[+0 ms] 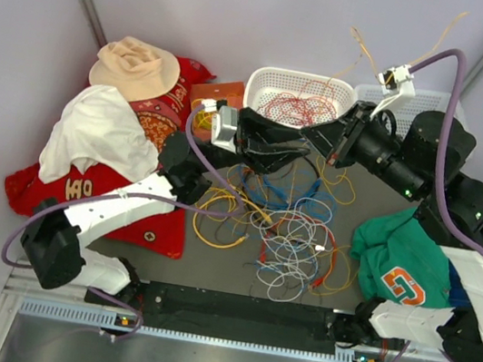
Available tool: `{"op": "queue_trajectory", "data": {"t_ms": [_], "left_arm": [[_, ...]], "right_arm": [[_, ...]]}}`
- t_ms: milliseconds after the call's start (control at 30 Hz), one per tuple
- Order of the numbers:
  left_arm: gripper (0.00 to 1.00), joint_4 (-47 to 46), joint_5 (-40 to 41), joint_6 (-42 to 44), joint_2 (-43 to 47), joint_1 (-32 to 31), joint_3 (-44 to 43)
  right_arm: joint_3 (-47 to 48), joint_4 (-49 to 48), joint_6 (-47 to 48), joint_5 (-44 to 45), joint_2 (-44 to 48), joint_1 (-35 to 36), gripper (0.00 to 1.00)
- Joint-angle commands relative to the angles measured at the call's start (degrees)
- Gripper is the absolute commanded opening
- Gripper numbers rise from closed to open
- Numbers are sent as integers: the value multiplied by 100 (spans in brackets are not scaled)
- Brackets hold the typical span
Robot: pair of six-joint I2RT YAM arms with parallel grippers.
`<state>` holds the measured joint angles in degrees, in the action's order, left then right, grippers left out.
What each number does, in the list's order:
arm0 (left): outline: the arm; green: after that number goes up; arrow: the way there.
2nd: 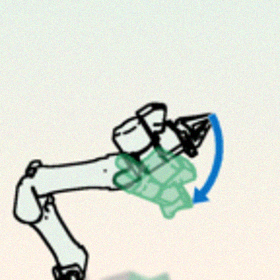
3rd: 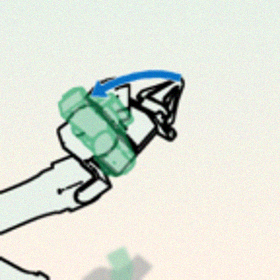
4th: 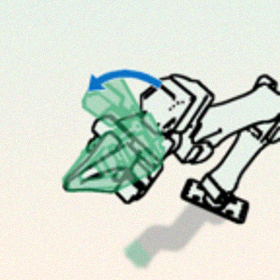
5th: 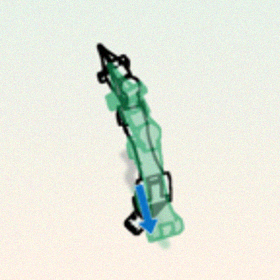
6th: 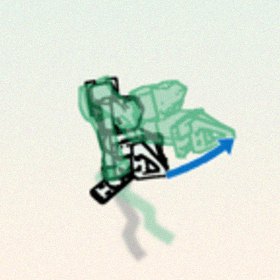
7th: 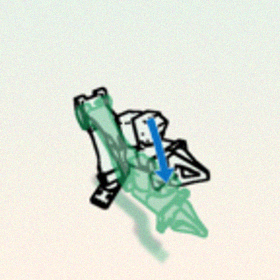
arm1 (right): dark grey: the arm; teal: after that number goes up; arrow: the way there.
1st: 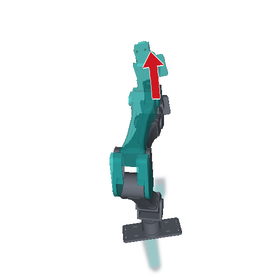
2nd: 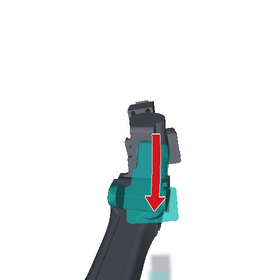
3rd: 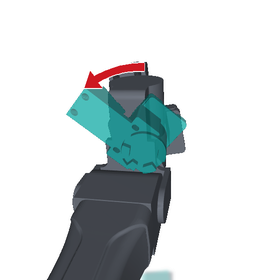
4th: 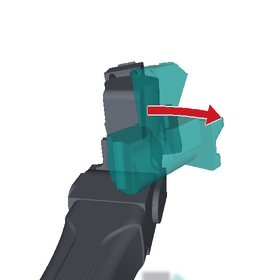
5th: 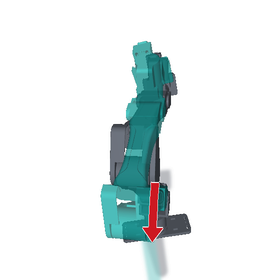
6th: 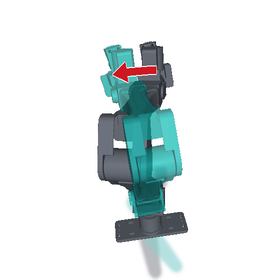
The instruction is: Untangle the cables
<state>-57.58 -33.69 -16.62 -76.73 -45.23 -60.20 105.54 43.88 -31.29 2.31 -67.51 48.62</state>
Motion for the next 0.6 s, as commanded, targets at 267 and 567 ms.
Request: {"op": "queue_trajectory", "data": {"t_ms": [267,567], "left_arm": [[0,306,573,-52,228,-56,-404],[0,5014,2996,370,168,-12,-3097]], "right_arm": [[-375,-353,193,103,378,7,63],[-2017,-661,413,1474,1933,7,93]]}}
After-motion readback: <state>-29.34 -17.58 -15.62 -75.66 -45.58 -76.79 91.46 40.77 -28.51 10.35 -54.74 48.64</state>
